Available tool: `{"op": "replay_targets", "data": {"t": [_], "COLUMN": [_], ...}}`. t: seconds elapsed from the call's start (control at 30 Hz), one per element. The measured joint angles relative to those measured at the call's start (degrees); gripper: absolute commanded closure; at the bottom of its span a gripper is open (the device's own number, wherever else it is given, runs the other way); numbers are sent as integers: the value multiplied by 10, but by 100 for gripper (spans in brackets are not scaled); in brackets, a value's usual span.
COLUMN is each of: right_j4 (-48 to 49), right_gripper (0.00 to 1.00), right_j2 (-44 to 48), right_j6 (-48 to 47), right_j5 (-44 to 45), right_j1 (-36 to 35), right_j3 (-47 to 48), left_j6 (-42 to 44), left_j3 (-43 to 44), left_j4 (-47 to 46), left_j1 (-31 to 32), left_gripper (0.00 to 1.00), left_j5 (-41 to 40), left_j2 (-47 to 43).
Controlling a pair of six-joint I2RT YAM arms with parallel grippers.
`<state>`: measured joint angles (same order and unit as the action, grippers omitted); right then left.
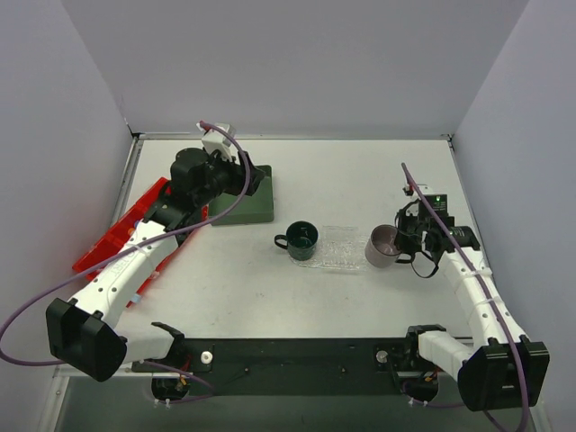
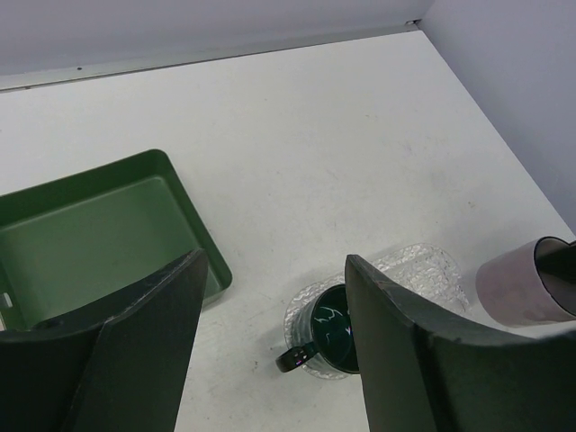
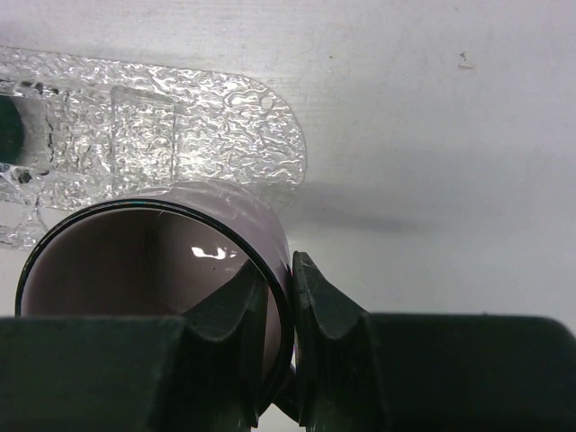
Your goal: Prepare toiletry sets of a toothbrush and toothpaste on the tray
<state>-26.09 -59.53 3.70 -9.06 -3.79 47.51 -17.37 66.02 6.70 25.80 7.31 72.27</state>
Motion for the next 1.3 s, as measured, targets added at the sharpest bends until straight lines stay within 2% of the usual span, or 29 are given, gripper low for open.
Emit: {"op": "replay_targets", "data": {"t": [0.43, 0.73, 1.3], "right_j4": [87, 120, 176], "right_gripper": [100, 100, 100], "right_j2": [-49, -103, -136], "right_j6": [-27, -54, -98], "right_j5": [7, 2, -14], "right_j1": [-12, -15, -15], "right_j3": [-46, -52, -76], "left_j6": [15, 26, 30], "left_j3": [0, 0, 0], "left_j4": [6, 8, 9], "left_j1": [-7, -7, -7], "left_gripper": [27, 28, 27], "left_j5": [-36, -50, -52], "left_j2": [1, 8, 17]}}
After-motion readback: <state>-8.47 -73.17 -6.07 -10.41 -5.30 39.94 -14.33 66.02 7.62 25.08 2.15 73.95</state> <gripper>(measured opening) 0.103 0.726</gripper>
